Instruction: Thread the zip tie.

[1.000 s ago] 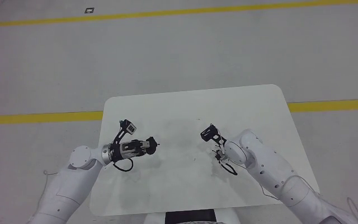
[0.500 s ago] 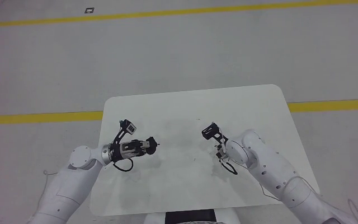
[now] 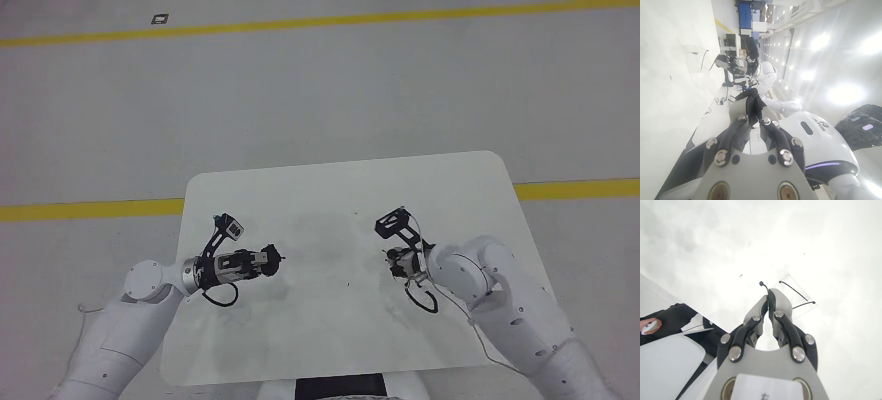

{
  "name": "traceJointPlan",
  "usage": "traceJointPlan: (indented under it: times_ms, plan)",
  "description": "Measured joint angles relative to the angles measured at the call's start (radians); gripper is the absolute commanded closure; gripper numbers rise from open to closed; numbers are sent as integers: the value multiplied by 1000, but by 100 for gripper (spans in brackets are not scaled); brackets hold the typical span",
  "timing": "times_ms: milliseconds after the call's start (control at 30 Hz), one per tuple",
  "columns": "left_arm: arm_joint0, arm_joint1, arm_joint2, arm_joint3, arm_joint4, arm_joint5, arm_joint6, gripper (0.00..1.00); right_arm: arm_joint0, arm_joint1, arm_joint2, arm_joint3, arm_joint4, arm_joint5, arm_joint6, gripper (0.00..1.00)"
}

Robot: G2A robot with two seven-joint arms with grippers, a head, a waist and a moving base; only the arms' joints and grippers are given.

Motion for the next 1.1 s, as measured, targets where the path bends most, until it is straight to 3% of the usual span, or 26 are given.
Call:
traceJointPlan:
  times_ms: [300, 533, 1100]
  plan:
    - [0, 0, 0, 0, 0, 0, 0, 100, -102, 17, 126, -25, 206, -139, -119, 100]
    - [0, 0, 0, 0, 0, 0, 0, 100, -140, 23, 168, 3, 357, -240, -183, 100]
    - [0, 0, 0, 0, 0, 0, 0, 100, -139, 23, 168, 3, 356, -239, -182, 100]
